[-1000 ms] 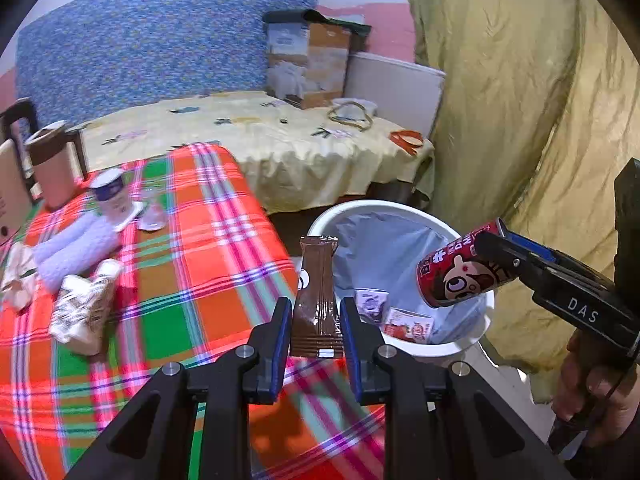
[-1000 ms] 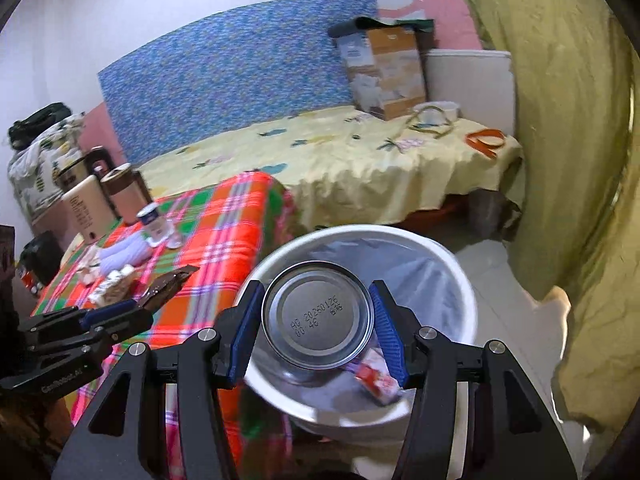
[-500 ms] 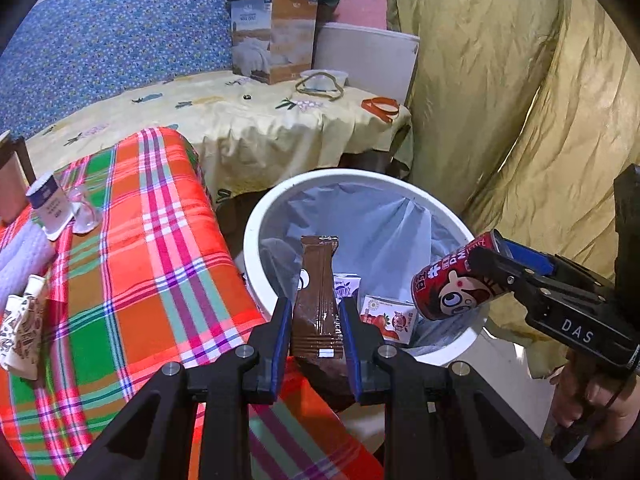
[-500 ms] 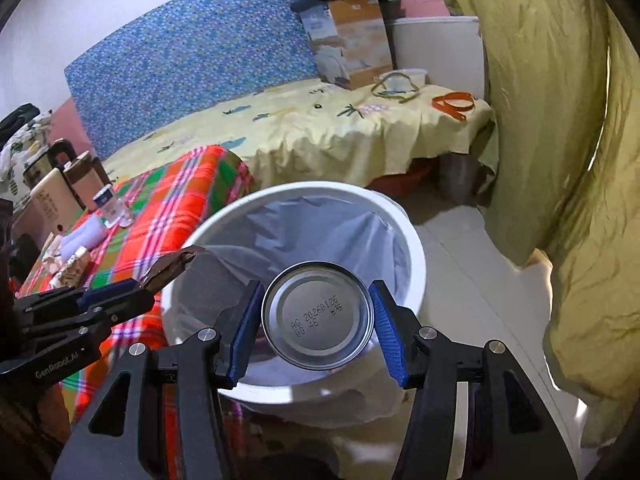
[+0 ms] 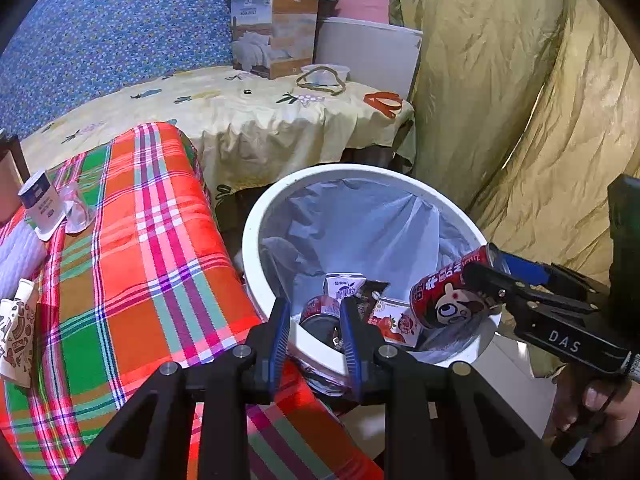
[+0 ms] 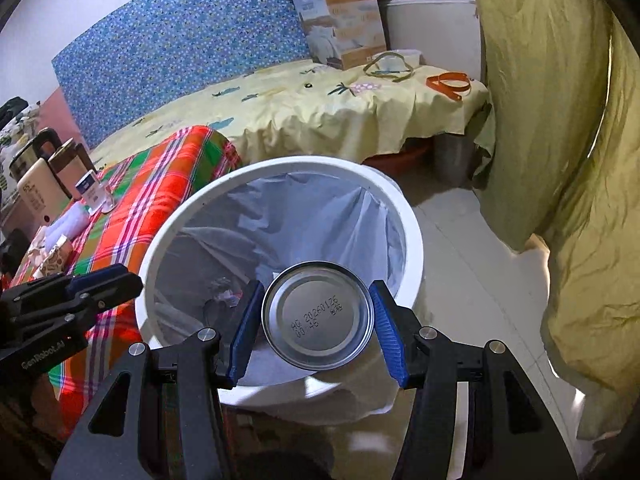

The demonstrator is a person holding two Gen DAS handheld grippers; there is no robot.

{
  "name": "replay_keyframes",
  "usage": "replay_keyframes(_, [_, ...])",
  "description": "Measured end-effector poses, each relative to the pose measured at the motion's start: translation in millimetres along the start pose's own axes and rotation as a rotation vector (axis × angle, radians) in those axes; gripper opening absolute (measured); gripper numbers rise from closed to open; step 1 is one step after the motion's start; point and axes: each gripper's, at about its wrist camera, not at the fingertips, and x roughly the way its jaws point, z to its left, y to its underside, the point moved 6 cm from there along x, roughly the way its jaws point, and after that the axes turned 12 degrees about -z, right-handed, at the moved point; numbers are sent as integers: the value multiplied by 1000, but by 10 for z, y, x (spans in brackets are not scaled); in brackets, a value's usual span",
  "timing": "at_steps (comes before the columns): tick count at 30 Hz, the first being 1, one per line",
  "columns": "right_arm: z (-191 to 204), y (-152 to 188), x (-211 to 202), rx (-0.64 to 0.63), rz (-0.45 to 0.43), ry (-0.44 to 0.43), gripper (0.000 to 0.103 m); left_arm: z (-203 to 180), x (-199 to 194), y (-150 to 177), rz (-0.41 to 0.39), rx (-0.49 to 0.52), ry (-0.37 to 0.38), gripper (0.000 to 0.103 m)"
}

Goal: Collect trash
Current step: 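Open the left gripper to drop the wrapper while the right gripper drops the can, then move both tools back over the plaid cloth toward the remaining trash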

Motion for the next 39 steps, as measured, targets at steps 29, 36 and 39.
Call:
replay_keyframes(29, [496, -131, -325, -37, -76, -99, 61, 416, -921, -63, -131, -78, -136, 26])
replay_keyframes(36, [787, -125, -391, -65, -91, -178, 61, 635, -1197, -6, -159, -110, -198, 26])
replay_keyframes(39, [924, -103, -412, -80, -87, -208, 61, 728, -1306, 36, -167, -123, -223, 26])
